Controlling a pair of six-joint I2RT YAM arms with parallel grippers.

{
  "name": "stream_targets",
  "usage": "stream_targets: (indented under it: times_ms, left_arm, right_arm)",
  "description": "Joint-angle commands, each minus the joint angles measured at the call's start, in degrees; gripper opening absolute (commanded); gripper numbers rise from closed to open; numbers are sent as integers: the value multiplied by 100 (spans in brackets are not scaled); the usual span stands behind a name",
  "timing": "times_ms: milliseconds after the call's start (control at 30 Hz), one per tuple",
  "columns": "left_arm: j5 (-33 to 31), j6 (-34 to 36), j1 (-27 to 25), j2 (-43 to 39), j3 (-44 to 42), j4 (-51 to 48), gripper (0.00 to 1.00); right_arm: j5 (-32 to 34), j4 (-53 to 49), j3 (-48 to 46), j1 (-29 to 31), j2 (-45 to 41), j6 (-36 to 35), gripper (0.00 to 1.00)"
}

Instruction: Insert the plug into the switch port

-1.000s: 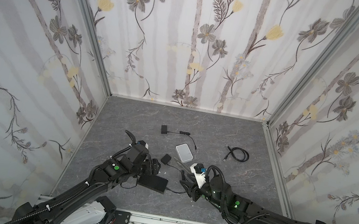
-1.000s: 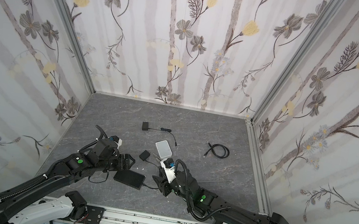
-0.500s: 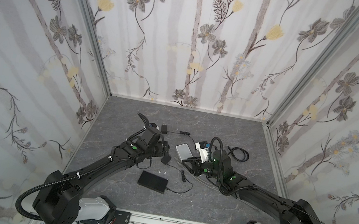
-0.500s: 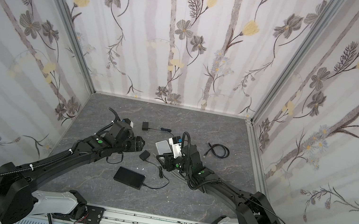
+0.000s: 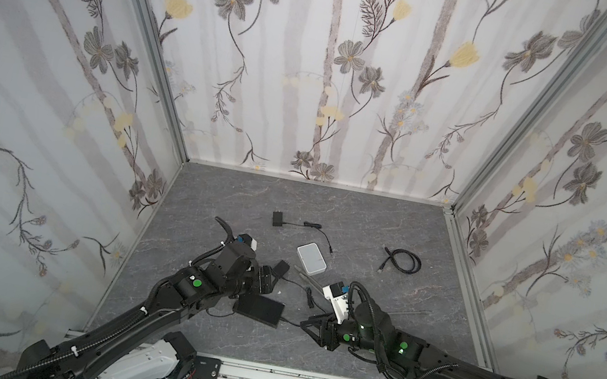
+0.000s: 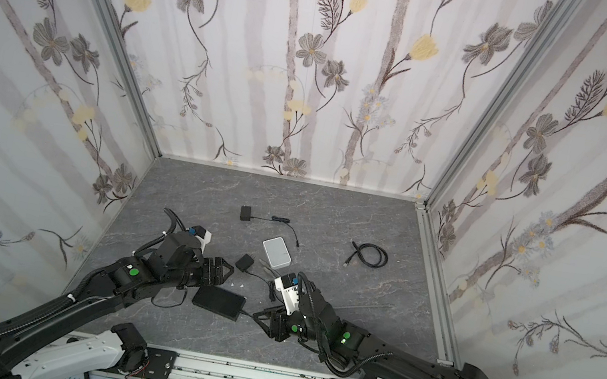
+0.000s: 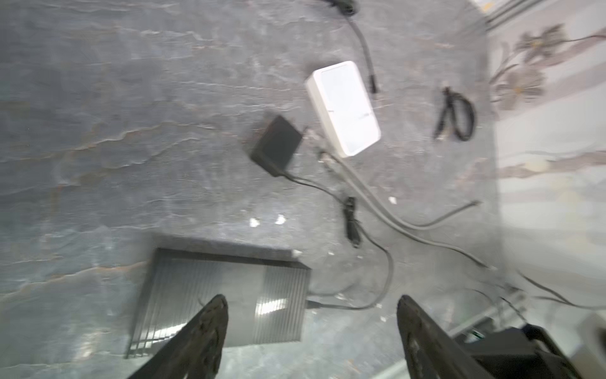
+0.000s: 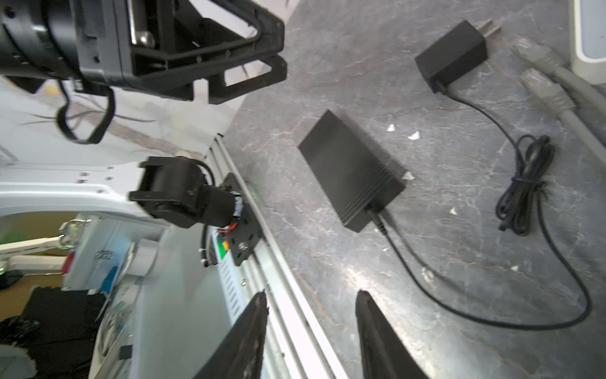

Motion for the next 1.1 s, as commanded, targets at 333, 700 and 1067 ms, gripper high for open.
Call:
stream_targets:
  times_ms: [333,700,1067]
  left_arm:
    - [201,-446,-458,145,471,-548,83]
    - [-989,1683,-131,3757,2544,-1824,83]
    - [-464,2259,325,5687,3669,-1595,73]
  right_arm:
    - [1417,-1670,-258,64,-2375,617,47]
    - [1436,-1959,-389,53,-2398,200,53]
    - [1538,-1847,-995,-190,-2731,-924,54]
